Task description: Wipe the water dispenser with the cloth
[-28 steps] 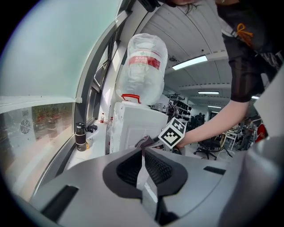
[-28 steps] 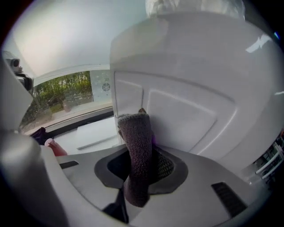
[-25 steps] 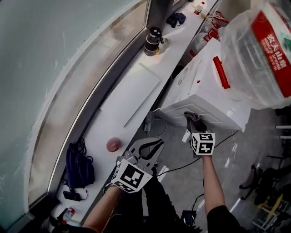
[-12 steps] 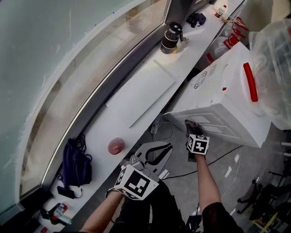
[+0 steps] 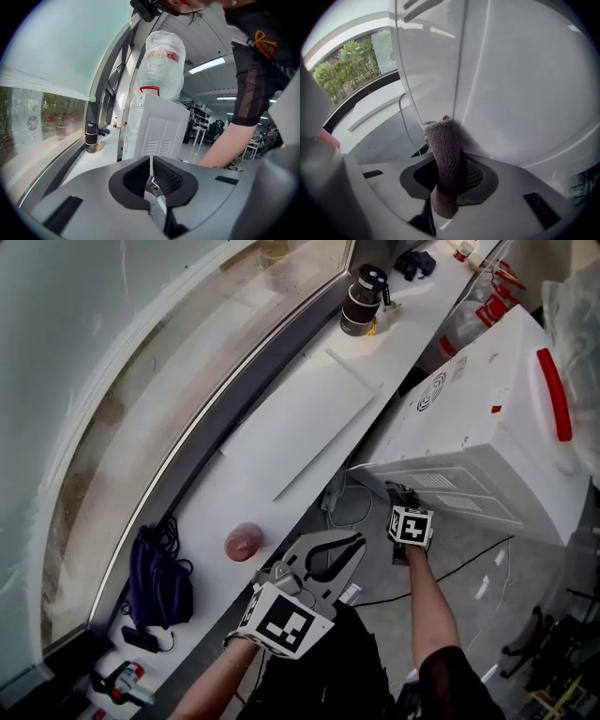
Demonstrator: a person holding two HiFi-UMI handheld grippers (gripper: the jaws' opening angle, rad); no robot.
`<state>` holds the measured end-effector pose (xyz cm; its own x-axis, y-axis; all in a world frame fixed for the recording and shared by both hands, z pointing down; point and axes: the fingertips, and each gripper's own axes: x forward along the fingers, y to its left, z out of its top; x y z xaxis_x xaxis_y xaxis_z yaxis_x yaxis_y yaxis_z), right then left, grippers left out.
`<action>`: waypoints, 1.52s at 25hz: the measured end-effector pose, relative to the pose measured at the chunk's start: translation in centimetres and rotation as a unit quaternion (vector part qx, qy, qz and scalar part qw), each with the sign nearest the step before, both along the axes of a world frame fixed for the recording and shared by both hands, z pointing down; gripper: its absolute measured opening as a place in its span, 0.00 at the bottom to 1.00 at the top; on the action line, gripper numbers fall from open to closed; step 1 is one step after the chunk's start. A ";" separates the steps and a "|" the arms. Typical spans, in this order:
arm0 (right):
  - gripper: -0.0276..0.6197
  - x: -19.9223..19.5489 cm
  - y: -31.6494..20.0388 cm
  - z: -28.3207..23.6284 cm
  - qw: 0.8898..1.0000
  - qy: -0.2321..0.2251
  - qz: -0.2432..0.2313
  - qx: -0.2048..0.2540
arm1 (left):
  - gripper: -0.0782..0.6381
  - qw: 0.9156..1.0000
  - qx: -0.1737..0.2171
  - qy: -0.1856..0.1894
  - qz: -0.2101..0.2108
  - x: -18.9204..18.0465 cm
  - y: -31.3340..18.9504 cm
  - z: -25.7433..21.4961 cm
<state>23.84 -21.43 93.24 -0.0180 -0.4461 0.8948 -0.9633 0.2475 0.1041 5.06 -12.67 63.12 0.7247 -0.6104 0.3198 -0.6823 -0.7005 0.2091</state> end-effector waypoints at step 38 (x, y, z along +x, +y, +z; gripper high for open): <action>0.20 5.2 3.5 -41.0 0.942 0.098 -0.199 0.253 | 0.14 0.996 -0.007 -0.039 0.083 7.3 2.8 -8.4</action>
